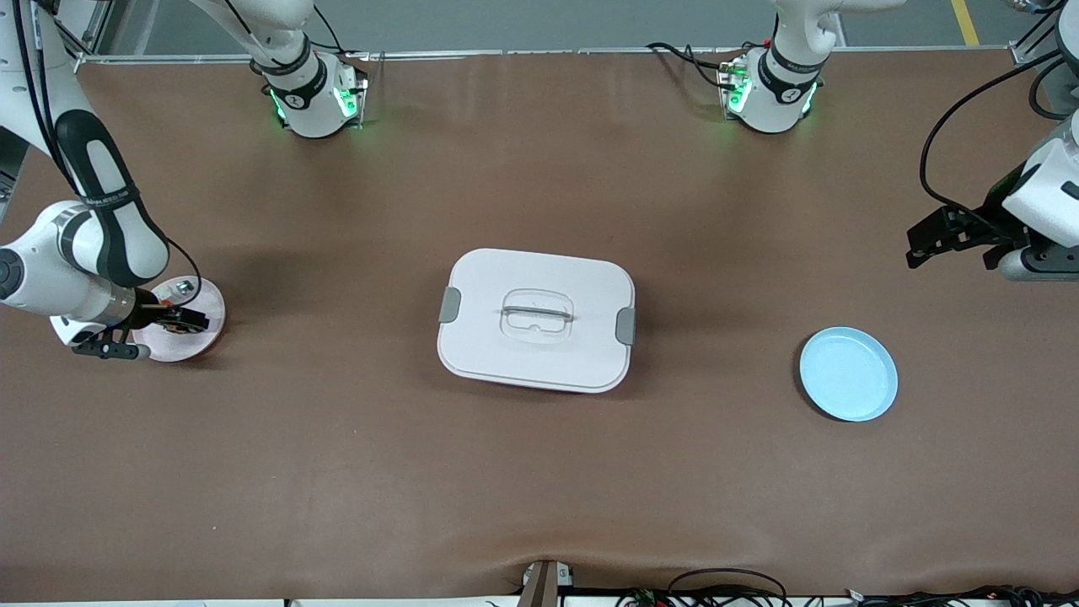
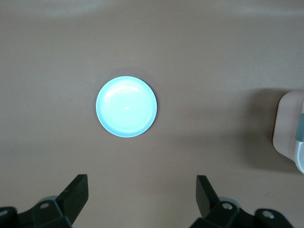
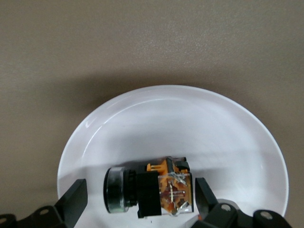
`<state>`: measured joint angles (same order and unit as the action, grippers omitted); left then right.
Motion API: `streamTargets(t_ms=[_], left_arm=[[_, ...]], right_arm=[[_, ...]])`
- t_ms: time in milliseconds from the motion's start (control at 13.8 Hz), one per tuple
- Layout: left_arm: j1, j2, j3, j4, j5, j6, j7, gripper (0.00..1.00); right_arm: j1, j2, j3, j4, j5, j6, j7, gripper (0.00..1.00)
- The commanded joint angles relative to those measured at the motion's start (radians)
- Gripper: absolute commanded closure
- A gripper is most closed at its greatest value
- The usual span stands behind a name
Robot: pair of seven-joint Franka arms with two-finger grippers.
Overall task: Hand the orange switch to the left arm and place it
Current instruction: 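Lower the right gripper onto the orange switch on the white plate, then close the right gripper on the orange switch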
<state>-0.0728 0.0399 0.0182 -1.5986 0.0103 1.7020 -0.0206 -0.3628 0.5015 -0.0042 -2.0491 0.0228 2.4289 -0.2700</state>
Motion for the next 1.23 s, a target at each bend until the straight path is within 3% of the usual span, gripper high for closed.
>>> streamTargets(t_ms=[0,217,289,361,434,506,650,939,1156], left_arm=[[0.005,0.011,0.002,0.023,-0.015,-0.018,0.013,0.00],[0.008,0.012,0.003,0.023,-0.015,-0.018,0.013,0.00],[0.014,0.011,0.002,0.023,-0.015,-0.018,0.013,0.00],[0.013,0.011,0.002,0.023,-0.015,-0.018,0.013,0.00],[0.013,0.011,0.002,0.023,-0.015,-0.018,0.013,0.00],[0.015,0.011,0.002,0.023,-0.015,-0.018,0.013,0.00],[0.015,0.011,0.002,0.023,-0.015,-0.018,0.013,0.00],[0.015,0.011,0.002,0.023,-0.015,-0.018,0.013,0.00],[0.013,0.011,0.002,0.023,-0.036,-0.018,0.010,0.00]], right_arm=[[-0.027,0.025,0.015,0.020,0.022,0.006,-0.038,0.00],[-0.038,0.035,0.015,0.026,0.022,0.004,-0.092,0.00],[-0.038,0.035,0.015,0.029,0.022,0.002,-0.109,0.11],[-0.039,0.035,0.015,0.030,0.022,-0.004,-0.148,0.53],[-0.038,0.035,0.015,0.033,0.022,-0.011,-0.155,0.80],[-0.036,0.034,0.015,0.033,0.023,-0.017,-0.152,1.00],[-0.033,0.026,0.018,0.078,0.034,-0.121,-0.120,1.00],[0.028,0.006,0.026,0.315,0.034,-0.529,0.055,1.00],[0.117,-0.037,0.026,0.359,0.036,-0.602,0.245,1.00]])
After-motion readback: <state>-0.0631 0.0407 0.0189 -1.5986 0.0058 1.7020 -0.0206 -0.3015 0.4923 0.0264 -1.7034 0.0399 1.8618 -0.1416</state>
